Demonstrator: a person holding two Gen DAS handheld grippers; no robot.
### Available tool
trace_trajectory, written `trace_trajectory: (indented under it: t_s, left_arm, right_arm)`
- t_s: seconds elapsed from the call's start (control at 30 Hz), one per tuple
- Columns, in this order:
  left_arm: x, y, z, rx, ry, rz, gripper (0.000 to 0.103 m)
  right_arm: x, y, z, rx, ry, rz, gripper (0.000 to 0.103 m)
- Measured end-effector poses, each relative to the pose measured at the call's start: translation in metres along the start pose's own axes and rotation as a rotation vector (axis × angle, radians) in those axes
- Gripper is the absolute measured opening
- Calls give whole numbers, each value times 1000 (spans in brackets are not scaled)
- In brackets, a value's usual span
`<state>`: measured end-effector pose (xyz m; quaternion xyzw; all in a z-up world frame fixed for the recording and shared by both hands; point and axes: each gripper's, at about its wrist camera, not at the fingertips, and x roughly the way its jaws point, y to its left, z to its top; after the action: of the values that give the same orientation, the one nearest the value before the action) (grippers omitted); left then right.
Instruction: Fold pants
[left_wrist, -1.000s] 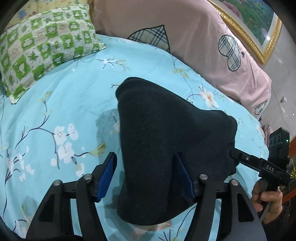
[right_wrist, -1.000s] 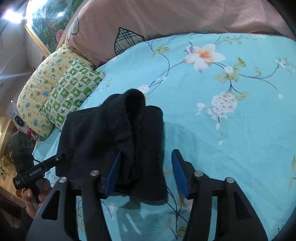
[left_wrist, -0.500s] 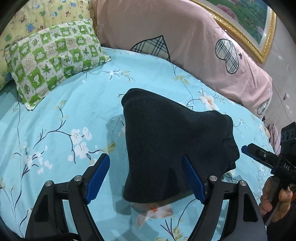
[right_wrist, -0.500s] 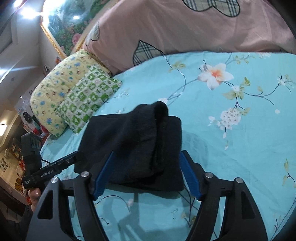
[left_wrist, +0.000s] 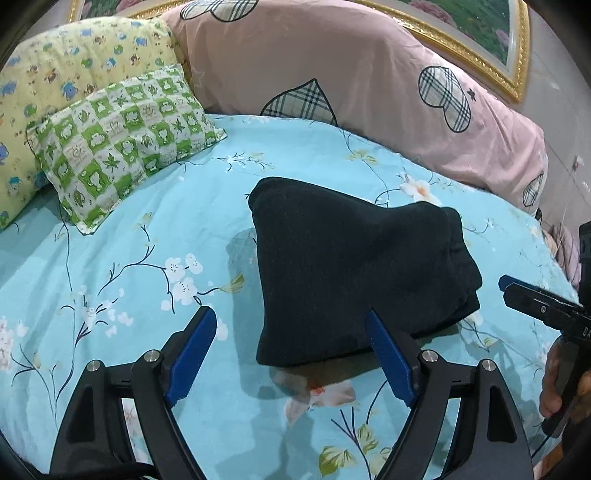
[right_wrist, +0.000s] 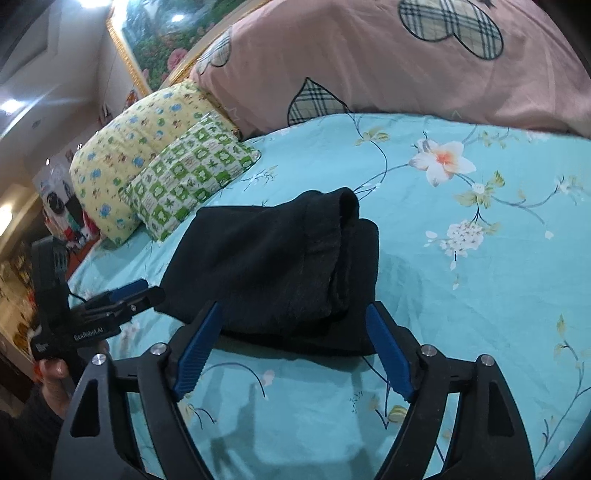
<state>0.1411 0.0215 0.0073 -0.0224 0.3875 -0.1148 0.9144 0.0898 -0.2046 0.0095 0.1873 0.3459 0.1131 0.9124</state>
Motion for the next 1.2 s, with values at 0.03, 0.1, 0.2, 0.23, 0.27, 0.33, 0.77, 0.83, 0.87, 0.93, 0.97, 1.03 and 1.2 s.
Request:
trace_trajectory:
  t_s: [0.03,0.1,0.2,0.23,0.27,0.33,0.77,0.83,0.87,0.93,0.97,1.03,1.2]
  left_arm:
    - [-2,-2,-3,8,-3,11,84]
    - [-5,-5,-6,29,-9,23,84]
    - [-10,-10,-10,64,-19,43,84]
    - [-12,-13,-13,81,-24,55,84]
    - [-14,-14,-14,91,-28,65,84]
    - [-18,-18,-19,112,-32,86,84]
    - [-12,-19,-27,145,-30,139,87]
    - [-11,-19,-27,149,-38,156,87]
    - [-11,-18,-28,149,-39,160,87]
    - [-10,-17,-29,145,-37,160,87]
    - [-9,-17,-28,144,-34,158,87]
    - [-8,-17,-29,142,-29,158,87]
    - [-5,-18,-30,147,-27,162,87]
  right_arm:
    - [-1,2,-1,-16,1,-6,83]
    - [-3,8,-4,-50,2,-20,86]
    - [-4,14,-7,-90,8,-39,86]
    - [-5,15,-9,-100,10,-43,86]
    - [-6,17,-10,-110,11,-48,87]
    - [-7,19,-12,-121,13,-50,87]
    - [1,31,-18,-204,39,-47,87]
    - [3,31,-19,-206,39,-46,87]
    - [4,30,-20,-209,39,-47,87]
    - [5,31,-21,-213,40,-52,87]
    - [6,31,-22,-216,42,-54,87]
    - [8,31,-23,-220,46,-55,87]
    - [12,30,-25,-231,55,-60,87]
